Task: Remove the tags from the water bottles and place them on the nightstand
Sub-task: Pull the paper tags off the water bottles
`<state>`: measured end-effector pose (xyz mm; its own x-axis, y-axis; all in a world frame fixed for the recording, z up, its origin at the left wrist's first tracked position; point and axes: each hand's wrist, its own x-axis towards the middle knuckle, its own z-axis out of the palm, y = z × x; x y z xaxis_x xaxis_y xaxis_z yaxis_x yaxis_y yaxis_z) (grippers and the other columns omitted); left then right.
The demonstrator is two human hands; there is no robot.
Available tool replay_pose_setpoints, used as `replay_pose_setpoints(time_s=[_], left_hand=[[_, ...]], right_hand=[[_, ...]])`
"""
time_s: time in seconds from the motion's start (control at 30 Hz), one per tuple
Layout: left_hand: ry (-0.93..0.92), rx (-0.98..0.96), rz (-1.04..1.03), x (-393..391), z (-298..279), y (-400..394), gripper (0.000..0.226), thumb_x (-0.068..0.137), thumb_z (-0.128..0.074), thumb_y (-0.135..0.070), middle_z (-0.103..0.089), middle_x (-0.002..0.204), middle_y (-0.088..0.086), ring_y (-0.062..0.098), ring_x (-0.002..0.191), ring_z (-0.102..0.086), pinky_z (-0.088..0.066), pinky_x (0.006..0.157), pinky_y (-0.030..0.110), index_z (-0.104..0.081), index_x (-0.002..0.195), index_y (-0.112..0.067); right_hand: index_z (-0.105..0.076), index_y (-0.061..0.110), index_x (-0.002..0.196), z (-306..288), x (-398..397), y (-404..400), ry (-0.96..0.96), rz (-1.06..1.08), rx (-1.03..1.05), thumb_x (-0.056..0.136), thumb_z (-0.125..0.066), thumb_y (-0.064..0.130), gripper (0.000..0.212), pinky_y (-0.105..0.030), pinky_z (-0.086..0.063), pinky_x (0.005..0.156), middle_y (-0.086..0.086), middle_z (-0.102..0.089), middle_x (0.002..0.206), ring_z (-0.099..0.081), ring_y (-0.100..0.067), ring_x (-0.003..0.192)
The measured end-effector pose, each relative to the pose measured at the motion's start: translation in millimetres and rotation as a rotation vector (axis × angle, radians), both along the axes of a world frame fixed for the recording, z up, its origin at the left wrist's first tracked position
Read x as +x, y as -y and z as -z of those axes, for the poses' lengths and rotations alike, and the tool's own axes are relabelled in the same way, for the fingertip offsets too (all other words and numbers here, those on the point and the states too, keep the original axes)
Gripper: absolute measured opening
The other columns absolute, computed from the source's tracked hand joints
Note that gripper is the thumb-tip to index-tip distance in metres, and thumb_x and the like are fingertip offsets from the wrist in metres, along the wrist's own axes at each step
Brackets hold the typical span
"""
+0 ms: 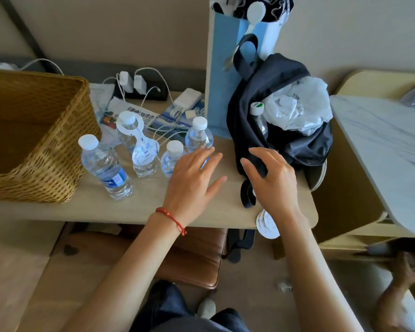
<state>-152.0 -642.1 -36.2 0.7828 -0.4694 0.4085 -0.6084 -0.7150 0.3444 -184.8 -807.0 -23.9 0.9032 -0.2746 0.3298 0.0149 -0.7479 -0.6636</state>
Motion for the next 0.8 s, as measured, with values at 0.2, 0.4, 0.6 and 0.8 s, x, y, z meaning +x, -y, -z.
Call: replay_pose_setpoints(time_s=[0.2, 0.4, 0.6, 0.8], left_hand=[[0.073, -0.049, -0.061, -2.7, -14.2, -34.3, 0.044, 0.087, -0.045, -0.033, -0.060, 0.119, 0.016, 0.033, 0.113, -0.055, -0.043, 0.094, 0.043, -0.057, 0.117, -0.003], [0.077, -0.074, -0.144, 7.3, -24.8, -80.2, 0.044, 0.087, -0.046, -0.033, -0.059, 0.121, 0.018, 0.034, 0.115, -0.054, -0.044, 0.095, 0.046, -0.058, 0.116, -0.001], [0.052, -0.110, -0.172, 34.6, -31.8, -130.2, 0.042, 0.085, -0.055, -0.026, -0.058, 0.122, 0.019, 0.035, 0.117, -0.052, -0.043, 0.096, 0.048, -0.057, 0.118, 0.000], [0.025, -0.149, -0.116, 79.4, -31.8, -173.7, 0.041, 0.087, -0.053, -0.026, -0.057, 0.123, 0.017, 0.032, 0.118, -0.050, -0.042, 0.099, 0.043, -0.055, 0.120, -0.001]], right_hand=[[-0.064, 0.009, 0.111, -17.5, 9.0, -28.8, 0.048, -0.083, -0.016, 0.087, -0.062, 0.027, 0.030, -0.040, -0.047, 0.090, -0.005, -0.065, 0.113, -0.059, -0.023, 0.107], [-0.066, 0.010, 0.107, -26.2, 24.6, -65.6, 0.069, -0.127, -0.016, 0.087, -0.062, 0.026, 0.026, -0.044, -0.048, 0.085, -0.005, -0.066, 0.110, -0.060, -0.024, 0.102], [-0.066, 0.011, 0.106, -31.0, 50.8, -108.5, 0.083, -0.115, 0.028, 0.086, -0.063, 0.026, 0.025, -0.034, -0.047, 0.079, -0.005, -0.067, 0.107, -0.060, -0.019, 0.089], [-0.067, 0.013, 0.106, -34.3, 80.7, -149.9, 0.082, -0.069, 0.034, 0.085, -0.064, 0.027, 0.026, -0.008, -0.036, 0.072, 0.000, -0.068, 0.107, -0.060, -0.013, 0.091]])
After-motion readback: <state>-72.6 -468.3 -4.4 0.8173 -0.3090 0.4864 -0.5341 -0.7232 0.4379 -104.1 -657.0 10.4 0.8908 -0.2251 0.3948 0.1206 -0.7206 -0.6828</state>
